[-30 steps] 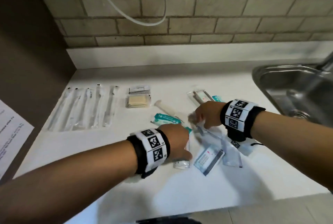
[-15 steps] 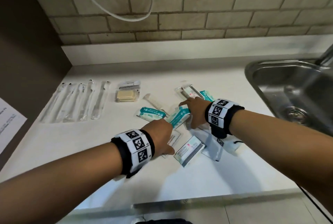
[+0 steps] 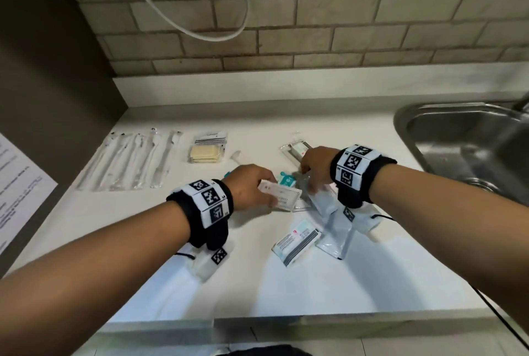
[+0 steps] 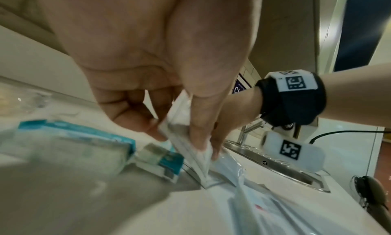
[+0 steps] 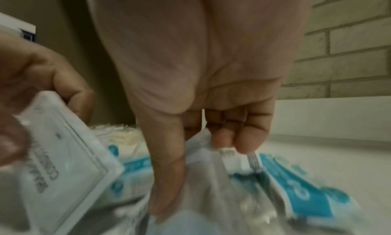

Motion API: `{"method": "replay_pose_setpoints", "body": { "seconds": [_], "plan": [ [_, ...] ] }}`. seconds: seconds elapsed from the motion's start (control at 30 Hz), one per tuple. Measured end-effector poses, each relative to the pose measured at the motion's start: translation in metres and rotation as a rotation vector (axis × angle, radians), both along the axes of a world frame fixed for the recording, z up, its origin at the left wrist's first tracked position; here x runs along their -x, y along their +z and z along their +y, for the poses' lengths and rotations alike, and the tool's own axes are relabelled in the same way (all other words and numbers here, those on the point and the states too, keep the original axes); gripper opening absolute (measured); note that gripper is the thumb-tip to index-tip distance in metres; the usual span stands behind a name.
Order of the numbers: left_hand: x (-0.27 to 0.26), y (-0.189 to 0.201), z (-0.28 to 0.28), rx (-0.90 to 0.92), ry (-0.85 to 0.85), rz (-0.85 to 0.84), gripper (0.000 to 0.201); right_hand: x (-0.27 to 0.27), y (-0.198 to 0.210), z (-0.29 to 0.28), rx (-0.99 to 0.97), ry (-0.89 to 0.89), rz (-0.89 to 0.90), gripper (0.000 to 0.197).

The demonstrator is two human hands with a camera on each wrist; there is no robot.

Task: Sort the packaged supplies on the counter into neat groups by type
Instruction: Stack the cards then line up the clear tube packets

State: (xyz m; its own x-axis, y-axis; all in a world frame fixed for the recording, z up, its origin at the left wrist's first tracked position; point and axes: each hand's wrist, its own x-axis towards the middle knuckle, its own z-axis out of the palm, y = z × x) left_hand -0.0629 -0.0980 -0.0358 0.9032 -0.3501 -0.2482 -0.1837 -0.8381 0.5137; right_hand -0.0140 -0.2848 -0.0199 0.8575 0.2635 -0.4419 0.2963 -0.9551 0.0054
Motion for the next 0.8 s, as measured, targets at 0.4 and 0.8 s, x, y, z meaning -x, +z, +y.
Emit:
{"method": "replay_pose_setpoints", "body": {
  "seconds": [0.4,0.8],
  "plan": [
    [-0.032,0.02,0.005,0.46,0.355,0.009,0.045,-0.006,0.068,0.019,-0.716,-0.2,-0.174,0.038],
    [-0.047,0.029,0.023,0.636,0.343,-0.024,0.014,-0.007,0.053,0.02,-1.002,-0.459,-0.015,0.055]
  ]
}}
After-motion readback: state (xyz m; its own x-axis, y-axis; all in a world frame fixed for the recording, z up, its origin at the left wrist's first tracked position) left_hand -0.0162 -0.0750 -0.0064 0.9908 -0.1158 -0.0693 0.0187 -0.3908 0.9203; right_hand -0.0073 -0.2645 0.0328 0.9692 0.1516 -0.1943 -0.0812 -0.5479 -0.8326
